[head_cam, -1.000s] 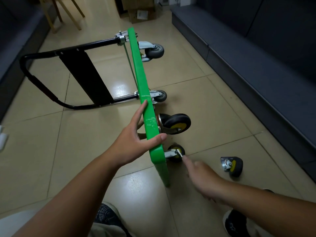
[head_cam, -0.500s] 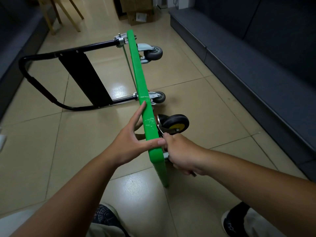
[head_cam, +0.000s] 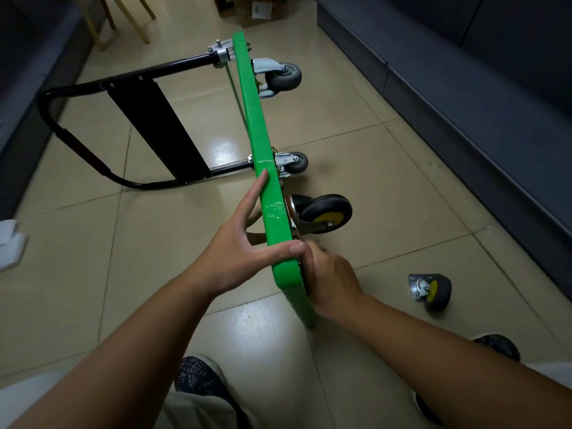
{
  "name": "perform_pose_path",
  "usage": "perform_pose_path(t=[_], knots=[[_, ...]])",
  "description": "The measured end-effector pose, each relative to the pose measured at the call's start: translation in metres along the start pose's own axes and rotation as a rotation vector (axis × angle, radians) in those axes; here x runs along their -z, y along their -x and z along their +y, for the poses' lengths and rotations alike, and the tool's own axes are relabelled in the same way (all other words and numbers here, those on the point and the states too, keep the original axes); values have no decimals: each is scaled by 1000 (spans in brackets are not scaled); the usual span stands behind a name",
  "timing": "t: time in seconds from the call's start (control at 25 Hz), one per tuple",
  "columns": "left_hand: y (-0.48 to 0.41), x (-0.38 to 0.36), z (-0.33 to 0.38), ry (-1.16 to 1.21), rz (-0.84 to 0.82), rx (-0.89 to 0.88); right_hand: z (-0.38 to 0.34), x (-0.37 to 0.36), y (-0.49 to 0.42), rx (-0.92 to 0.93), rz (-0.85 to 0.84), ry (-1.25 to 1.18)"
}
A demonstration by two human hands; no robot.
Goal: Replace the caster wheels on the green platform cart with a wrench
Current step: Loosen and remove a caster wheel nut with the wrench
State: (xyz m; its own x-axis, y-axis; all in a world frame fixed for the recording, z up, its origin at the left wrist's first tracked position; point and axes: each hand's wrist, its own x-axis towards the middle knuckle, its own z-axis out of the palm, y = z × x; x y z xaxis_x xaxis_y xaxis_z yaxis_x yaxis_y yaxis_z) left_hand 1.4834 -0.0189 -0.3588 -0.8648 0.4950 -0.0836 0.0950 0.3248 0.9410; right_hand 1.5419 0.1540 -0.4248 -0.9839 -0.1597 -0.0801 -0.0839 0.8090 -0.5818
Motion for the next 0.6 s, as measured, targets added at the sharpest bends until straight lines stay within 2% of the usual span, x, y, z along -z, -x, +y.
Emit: perform_pose_path(t=[0.16,0.2,0.28,0.36,0.44,0.48,0.6], knots=[[-3,0,4,-17,-12,-5,9,8,11,45,44,22],[-3,-1,4,-12,-16,1,13,9,21,-4,25,14],[-2,0,5,-14,-18,10,23,10,47,-228,-56,-47],[-1,0,6,-39,-15,8,32,19,68,-525,-83,-255],[-1,0,8,-54,-14,3,24,38,75,-695,-20,-507],[-1,0,8,-57,-13,6,15,47,72,-704,23,-623],[-1,-1,9,-54,-11,17,-14,70,59,-566,106,-912]])
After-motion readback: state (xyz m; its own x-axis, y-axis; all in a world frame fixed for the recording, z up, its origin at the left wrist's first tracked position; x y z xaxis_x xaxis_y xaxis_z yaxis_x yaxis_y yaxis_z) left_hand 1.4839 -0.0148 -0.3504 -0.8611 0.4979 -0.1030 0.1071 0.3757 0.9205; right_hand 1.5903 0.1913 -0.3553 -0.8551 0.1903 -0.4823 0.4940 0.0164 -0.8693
